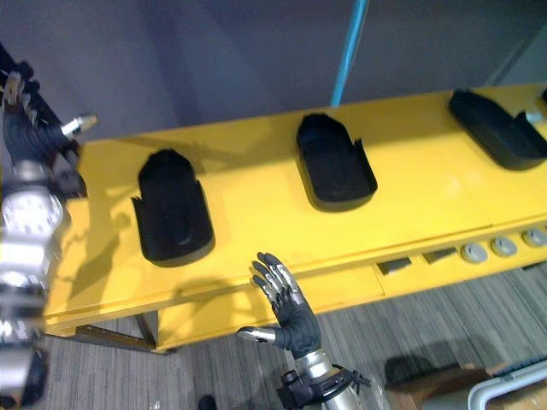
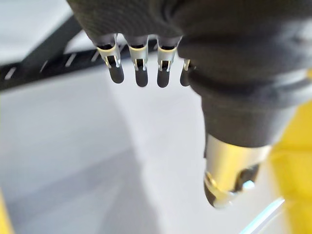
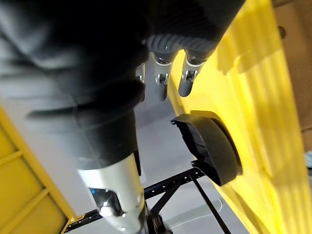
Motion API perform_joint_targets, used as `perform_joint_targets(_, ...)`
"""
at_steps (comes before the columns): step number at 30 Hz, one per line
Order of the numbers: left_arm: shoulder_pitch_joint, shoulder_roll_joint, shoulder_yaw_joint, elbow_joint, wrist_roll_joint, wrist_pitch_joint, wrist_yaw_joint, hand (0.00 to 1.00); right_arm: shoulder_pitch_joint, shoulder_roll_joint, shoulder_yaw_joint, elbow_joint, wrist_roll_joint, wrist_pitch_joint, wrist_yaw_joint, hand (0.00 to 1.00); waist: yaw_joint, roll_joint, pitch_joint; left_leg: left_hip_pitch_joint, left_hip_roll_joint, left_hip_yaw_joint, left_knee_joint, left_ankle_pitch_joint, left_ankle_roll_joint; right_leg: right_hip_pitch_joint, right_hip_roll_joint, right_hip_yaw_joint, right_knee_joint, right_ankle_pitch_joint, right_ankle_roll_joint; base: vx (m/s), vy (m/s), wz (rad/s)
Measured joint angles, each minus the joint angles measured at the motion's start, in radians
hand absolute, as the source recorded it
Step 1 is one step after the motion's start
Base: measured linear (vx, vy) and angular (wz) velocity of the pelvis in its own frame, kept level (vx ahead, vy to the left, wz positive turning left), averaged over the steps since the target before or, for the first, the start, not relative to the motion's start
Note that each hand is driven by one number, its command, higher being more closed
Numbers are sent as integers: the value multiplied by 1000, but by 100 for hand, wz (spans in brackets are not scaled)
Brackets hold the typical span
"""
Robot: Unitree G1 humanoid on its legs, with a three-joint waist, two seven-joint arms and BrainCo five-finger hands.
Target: Walk over and take plastic housings, then place them on the shelf
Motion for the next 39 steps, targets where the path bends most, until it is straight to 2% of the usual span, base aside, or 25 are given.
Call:
perform_joint_targets(2, 129, -99, -16, -111, 58, -8, 10, 100, 15, 14, -20, 0, 0, 0, 0, 0, 13, 1, -19, 6, -3, -7, 0, -1, -1, 14, -2, -5, -7, 0, 0, 23, 16, 20)
perform_joint_targets(3, 271, -204, -82, -207, 75, -35, -3, 100, 24, 31, -34, 2, 0, 0, 2, 0, 16, 2, -29, 11, -6, -25, 0, -1, -1, 36, -6, -26, -20, 0, 0, 0, 15, 30)
perform_joint_targets(5, 393, -283, -177, -268, 70, -62, -26, 100, 22, 42, -34, 17, 0, -1, 2, 0, 20, 0, -39, 13, -7, -35, -1, -1, -1, 44, -7, -31, -22, 0, 1, -31, 25, 21)
perform_joint_targets(7, 493, -353, -341, -299, 32, -96, -95, 100, 23, 49, -31, 37, 0, -1, 2, 0, 18, 7, -54, 0, -8, -37, -1, -2, -2, 38, -5, -27, -39, -1, 10, -68, 29, 3)
perform_joint_targets(10, 538, -395, -471, -300, 7, -118, -145, 100, 18, 42, -23, 38, -1, -1, 0, 0, 15, 11, -62, -32, -5, -18, -1, 2, 1, 3, 5, 9, -55, 17, 11, -84, 21, -18)
perform_joint_targets(14, 547, -407, -516, -269, -71, -121, -205, 100, -14, 29, -8, 39, -10, -4, -25, 0, 7, 12, -60, -84, 1, 17, 0, 13, -3, -52, 16, 45, -93, 69, 11, -70, 13, -32)
perform_joint_targets(21, 477, -407, -528, -175, -145, -127, -237, 100, -18, 7, -5, 38, -32, -25, -71, 0, 13, 13, -35, -119, -1, 30, 0, 15, -4, -93, 15, 57, -97, 80, 9, -21, 6, -6)
perform_joint_targets(24, 411, -407, -528, -114, -143, -125, -230, 100, -39, 8, -4, 38, -46, -25, -86, 0, 9, 14, -7, -123, -3, 30, 0, 15, -4, -98, 13, 58, -97, 84, 4, 0, 0, 0)
perform_joint_targets(28, 377, -409, -509, -85, -143, -120, -212, 100, -47, 9, -4, 38, -65, -25, -92, 0, 6, 14, 1, -124, -4, 35, 0, 15, -5, -99, 12, 61, -102, 84, 5, -4, 7, -2)
perform_joint_targets(39, 276, -409, -393, 1, -147, -107, -160, 100, -46, 10, -6, 39, -65, -25, -98, 0, 2, 14, 25, -139, -5, 36, 0, 14, -5, -113, 13, 62, -104, 85, 6, 0, 0, 0)
